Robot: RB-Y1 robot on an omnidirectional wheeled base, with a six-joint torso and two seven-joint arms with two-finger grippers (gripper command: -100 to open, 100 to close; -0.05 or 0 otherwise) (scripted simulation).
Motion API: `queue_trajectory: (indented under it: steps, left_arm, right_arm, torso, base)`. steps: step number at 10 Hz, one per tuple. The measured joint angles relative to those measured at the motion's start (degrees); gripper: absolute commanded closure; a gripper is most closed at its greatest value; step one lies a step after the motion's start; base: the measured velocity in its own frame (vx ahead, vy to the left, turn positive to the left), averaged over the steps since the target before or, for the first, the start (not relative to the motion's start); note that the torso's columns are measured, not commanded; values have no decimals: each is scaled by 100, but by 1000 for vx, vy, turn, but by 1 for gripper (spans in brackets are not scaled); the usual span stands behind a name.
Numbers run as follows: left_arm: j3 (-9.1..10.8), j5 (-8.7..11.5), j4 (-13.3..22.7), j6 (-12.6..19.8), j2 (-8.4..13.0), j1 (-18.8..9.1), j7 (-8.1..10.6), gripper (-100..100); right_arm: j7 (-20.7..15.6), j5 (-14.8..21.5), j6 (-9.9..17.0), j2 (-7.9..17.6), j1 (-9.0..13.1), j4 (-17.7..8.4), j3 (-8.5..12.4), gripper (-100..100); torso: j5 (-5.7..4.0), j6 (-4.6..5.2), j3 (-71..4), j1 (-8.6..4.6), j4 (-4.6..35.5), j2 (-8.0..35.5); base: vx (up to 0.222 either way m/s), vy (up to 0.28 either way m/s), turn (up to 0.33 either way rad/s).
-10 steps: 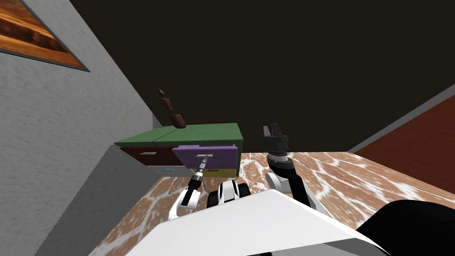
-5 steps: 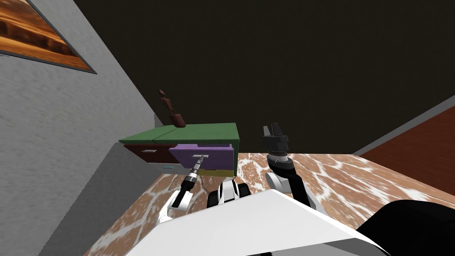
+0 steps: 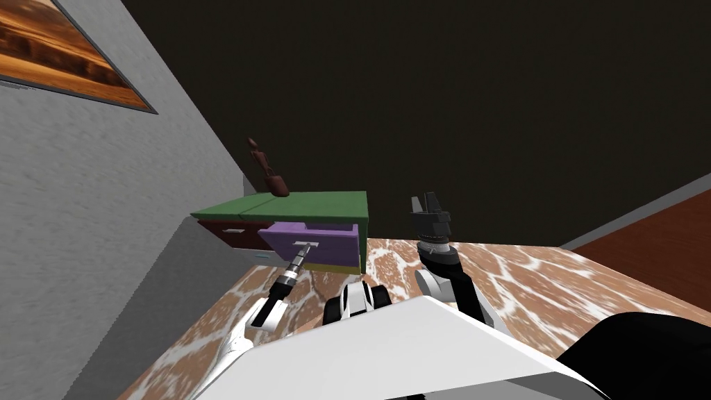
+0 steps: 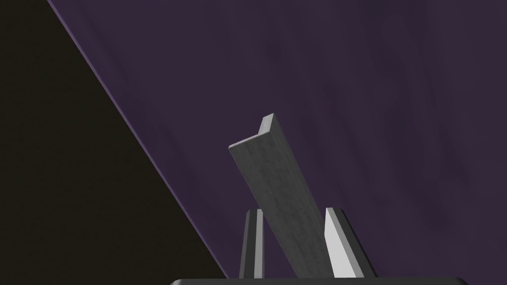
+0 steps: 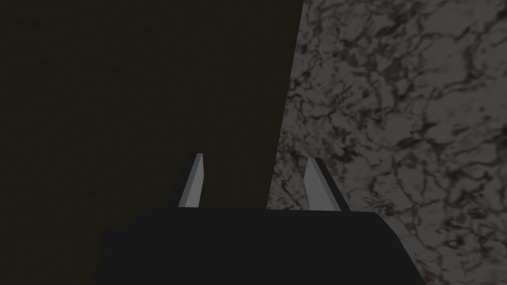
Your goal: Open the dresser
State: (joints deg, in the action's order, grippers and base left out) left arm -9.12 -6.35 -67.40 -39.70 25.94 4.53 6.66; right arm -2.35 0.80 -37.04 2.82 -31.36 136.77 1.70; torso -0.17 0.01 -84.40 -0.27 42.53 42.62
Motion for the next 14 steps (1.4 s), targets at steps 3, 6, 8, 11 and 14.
queue_trajectory:
  steps: [3,6,8,11,14]
  left_arm:
    - [-3,81,287,-269,395,-96,280,100]
    - [-32,80,233,-369,470,-5,325,100]
    - [-76,72,107,-449,565,93,374,-100]
    - [-36,152,-180,-268,913,165,657,-100]
    - [-20,243,-490,11,1317,187,1036,-100]
  right_arm:
    - [0,0,0,1,0,0,1,0]
    - [0,0,1,1,1,-1,1,0]
    - [0,0,1,2,2,-1,1,0]
    - [0,0,0,1,-1,0,0,0]
    - [0,0,0,1,-1,0,1,0]
  torso:
    - [-13,-2,3,5,21,8]
    - [0,-11,22,24,14,34]
    - [-22,-16,20,13,38,37]
    - [-3,10,-42,-11,-19,-67]
    - [-29,1,17,-18,38,33]
  base:
    - [-26,-69,30]
    - [-142,28,93]
    - [-155,30,44]
    - [-3,-74,21]
    - [8,-57,12]
